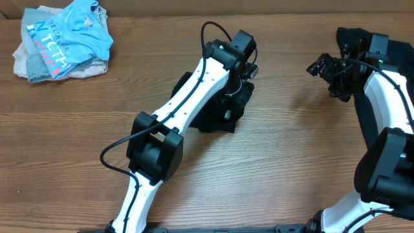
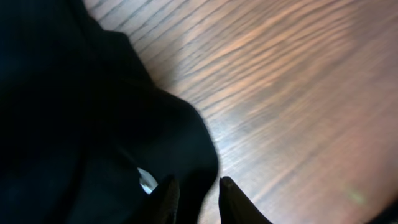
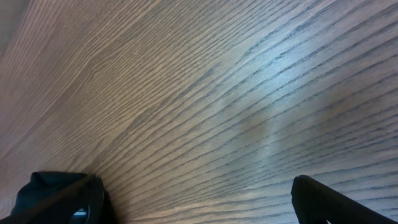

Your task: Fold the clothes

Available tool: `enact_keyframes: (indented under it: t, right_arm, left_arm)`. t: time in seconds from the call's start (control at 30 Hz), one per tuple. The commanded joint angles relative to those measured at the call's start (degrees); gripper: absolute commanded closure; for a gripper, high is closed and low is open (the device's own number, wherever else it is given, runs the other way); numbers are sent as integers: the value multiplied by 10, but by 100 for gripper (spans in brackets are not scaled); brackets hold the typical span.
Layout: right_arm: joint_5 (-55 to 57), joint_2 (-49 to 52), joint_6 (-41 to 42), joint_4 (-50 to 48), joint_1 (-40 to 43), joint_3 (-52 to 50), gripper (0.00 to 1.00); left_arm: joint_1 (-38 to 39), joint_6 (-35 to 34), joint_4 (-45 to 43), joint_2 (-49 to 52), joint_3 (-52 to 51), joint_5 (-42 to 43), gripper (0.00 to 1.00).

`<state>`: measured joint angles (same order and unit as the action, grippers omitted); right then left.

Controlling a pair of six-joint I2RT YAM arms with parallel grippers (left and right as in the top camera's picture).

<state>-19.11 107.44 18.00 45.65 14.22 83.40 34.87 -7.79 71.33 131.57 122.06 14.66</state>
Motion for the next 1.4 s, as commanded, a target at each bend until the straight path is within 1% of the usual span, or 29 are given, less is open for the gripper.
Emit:
enact_keyframes:
  t: [0.0,0.13,0.23,0.3,0.37,0.47,0.57,0.67,0.73,0.77,0.8,0.83,0.87,0.93,0.97,1.0,1.1,1.27,1.37]
  right_arm:
    - [0,0,0,-3,0,14,0]
    - [0,0,0,-3,0,14,0]
    - [0,0,0,-3,0,14,0]
    - [0,0,0,-2,0,14,0]
    - [0,0,0,-3,0,14,0]
    - [0,0,0,-3,0,14,0]
    - [0,0,0,-3,0,14,0]
    - [0,0,0,-3,0,14,0]
    - [0,0,0,-3,0,14,0]
    - [0,0,0,-3,0,14,0]
    - [0,0,0,-2,0,14,0]
    - [0,0,0,-2,0,14,0]
    - [0,0,0,-2,0,14,0]
    - [0,0,0,-2,0,14,0]
    - [0,0,0,-2,0,14,0]
    - [0,0,0,-2,0,14,0]
    - [0,0,0,-2,0,14,0]
    - [0,0,0,-2,0,14,0]
    - [0,0,0,-2,0,14,0]
  left_arm:
    - [3,-22,-31,-13,-52,-16,73]
    - [4,-31,-120,-13,-110,-17,72]
    - [3,-31,-189,-13,-142,-14,77]
    - [4,-31,-219,-13,-153,7,79]
    - [9,-31,-230,-13,-154,33,83]
    - [19,-25,-231,-13,-153,55,85]
    - [28,-25,-210,-13,-136,63,87]
    - [36,-9,-166,-21,-91,66,92]
    - [40,14,-127,-29,-49,66,91]
    - [41,22,-108,-33,-27,65,89]
    - [42,28,-88,-38,-1,63,84]
    - [42,27,-71,-43,21,59,76]
    - [42,27,-57,-47,43,57,65]
    - [37,27,-30,-57,84,53,28]
    - [33,26,-17,-61,101,44,0]
    - [27,26,-5,-65,116,28,0]
    - [-2,-13,52,-76,150,-49,0]
    - [-67,-85,148,-80,149,-162,0]
    - [-110,-120,190,-74,145,-176,0]
